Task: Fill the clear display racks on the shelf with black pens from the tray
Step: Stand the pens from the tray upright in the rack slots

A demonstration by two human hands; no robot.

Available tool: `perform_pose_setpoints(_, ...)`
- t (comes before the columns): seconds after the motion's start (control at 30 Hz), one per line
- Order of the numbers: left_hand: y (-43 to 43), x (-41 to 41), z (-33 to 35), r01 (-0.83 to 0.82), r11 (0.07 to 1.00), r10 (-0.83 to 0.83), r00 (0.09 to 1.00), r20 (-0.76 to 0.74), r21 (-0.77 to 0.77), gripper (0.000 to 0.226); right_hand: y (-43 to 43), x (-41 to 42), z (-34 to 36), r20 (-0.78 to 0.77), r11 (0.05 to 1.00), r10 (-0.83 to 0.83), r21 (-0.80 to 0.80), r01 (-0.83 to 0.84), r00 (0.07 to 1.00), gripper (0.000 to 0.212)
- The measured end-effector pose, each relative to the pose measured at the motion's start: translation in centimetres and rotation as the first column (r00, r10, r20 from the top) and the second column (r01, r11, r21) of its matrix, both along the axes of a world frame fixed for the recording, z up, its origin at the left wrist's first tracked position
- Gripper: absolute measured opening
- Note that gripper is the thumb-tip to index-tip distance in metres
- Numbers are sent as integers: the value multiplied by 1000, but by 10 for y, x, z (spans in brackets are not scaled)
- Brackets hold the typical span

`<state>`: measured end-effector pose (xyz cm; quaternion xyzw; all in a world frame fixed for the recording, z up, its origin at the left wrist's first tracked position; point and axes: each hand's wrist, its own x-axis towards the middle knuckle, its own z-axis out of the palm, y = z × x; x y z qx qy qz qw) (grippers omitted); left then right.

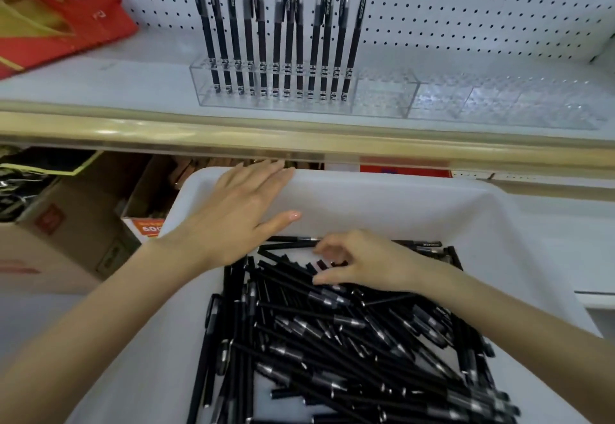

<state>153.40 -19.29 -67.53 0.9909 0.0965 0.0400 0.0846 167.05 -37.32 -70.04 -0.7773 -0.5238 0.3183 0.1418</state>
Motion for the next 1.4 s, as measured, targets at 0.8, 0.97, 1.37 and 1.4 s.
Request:
perform_pose_setpoints(0.8,-5,-8,-6,39,930,77,951,300,-365,63,-1,-7,-2,-346,957,-217,111,269,913,25)
perform_pose_setpoints(0.97,-15,-9,10,117,916,-11,963,269,-383,48,-3,5,31,-497,818,-243,357,452,833,22)
perform_pose_setpoints(1.37,-55,36,40,130,522,235,928,288,-843,8,-14,35,94,-737,559,-95,517,649,669,24)
perform_pose_setpoints(1.4,-59,41,44,132,519,241,925,292,-845,9,-13,39,98,-737,548,-99,520,655,669,28)
